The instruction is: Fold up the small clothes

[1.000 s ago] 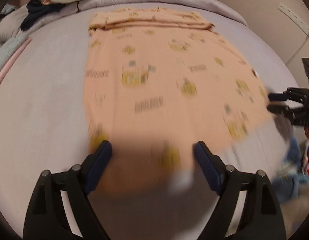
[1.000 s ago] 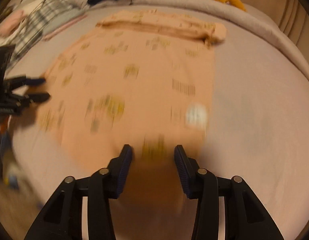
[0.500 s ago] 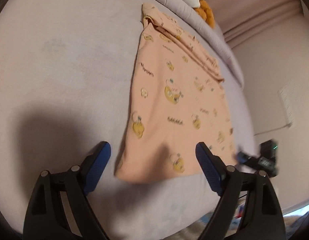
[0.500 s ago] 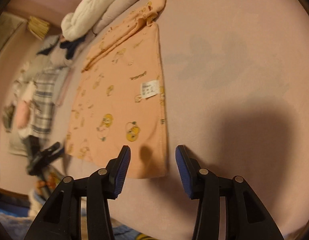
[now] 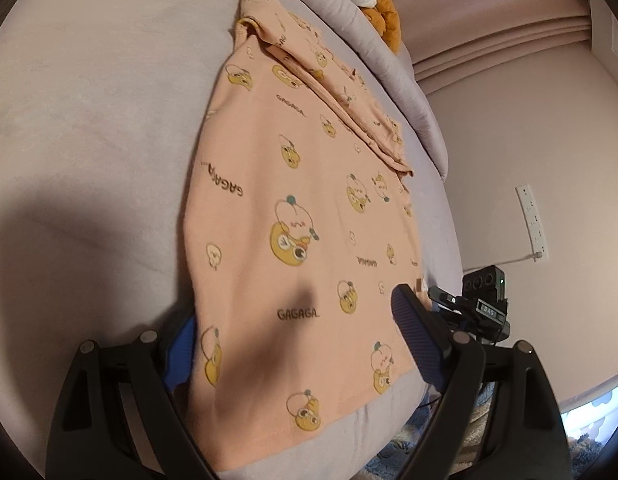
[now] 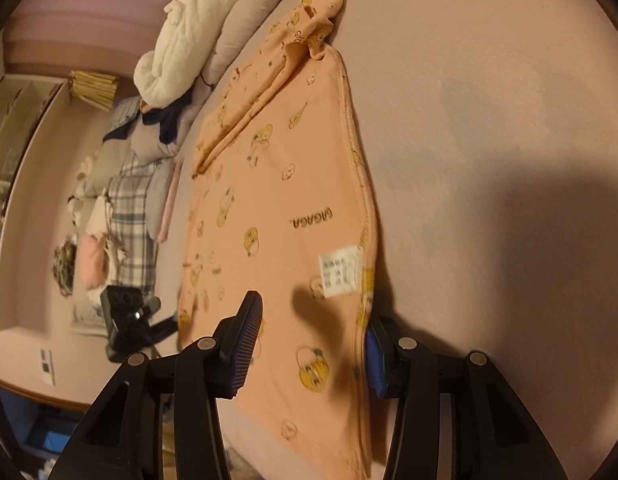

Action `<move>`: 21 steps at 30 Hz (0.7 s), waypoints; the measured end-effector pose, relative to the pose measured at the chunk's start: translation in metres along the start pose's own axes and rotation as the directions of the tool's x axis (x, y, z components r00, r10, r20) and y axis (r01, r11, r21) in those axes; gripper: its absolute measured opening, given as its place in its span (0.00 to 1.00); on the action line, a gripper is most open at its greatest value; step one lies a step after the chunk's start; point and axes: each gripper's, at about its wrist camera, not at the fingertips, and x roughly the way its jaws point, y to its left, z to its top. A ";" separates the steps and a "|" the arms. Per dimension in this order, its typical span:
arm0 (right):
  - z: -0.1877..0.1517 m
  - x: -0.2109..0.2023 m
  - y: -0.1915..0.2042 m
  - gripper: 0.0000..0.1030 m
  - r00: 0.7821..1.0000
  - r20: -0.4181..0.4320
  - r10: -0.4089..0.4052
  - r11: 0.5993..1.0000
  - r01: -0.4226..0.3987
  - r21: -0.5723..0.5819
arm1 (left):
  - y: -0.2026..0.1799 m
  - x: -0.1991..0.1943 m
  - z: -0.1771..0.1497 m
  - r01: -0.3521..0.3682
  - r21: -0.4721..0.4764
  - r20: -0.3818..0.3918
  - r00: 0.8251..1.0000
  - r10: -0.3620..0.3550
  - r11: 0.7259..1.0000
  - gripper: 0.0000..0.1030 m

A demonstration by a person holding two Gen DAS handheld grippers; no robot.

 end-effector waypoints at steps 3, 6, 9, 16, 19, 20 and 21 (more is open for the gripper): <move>-0.006 -0.002 0.002 0.43 1.000 -0.022 0.002 1.000 -0.003 -0.022 | 0.005 -0.003 -0.012 0.006 0.007 -0.025 1.000 -0.006 1.000 0.67; -0.017 -0.002 0.001 0.29 0.998 -0.058 -0.025 0.998 0.022 -0.053 | 0.012 -0.008 -0.025 0.004 -0.003 -0.026 1.000 -0.004 1.000 0.53; -0.016 -0.001 -0.005 0.13 0.997 -0.066 -0.035 0.999 0.033 -0.026 | 0.023 -0.008 -0.020 -0.003 -0.075 -0.038 0.999 0.000 0.997 0.32; -0.017 -0.002 0.015 0.11 0.985 -0.128 -0.114 0.984 0.094 -0.152 | 0.033 -0.019 -0.028 0.026 -0.131 -0.043 0.999 -0.032 0.991 0.02; -0.025 -0.004 0.028 0.09 0.988 -0.115 -0.106 0.969 0.077 -0.235 | 0.037 -0.024 -0.029 0.134 -0.192 0.007 0.991 -0.136 0.972 0.00; -0.023 -0.007 0.033 0.09 0.992 -0.099 -0.073 0.969 0.047 -0.244 | 0.036 -0.027 -0.027 0.184 -0.202 0.031 0.983 -0.181 0.962 0.00; -0.021 -0.010 0.037 0.09 0.996 -0.080 -0.033 0.970 0.013 -0.243 | 0.033 -0.031 -0.022 0.252 -0.202 0.065 0.968 -0.244 0.946 0.00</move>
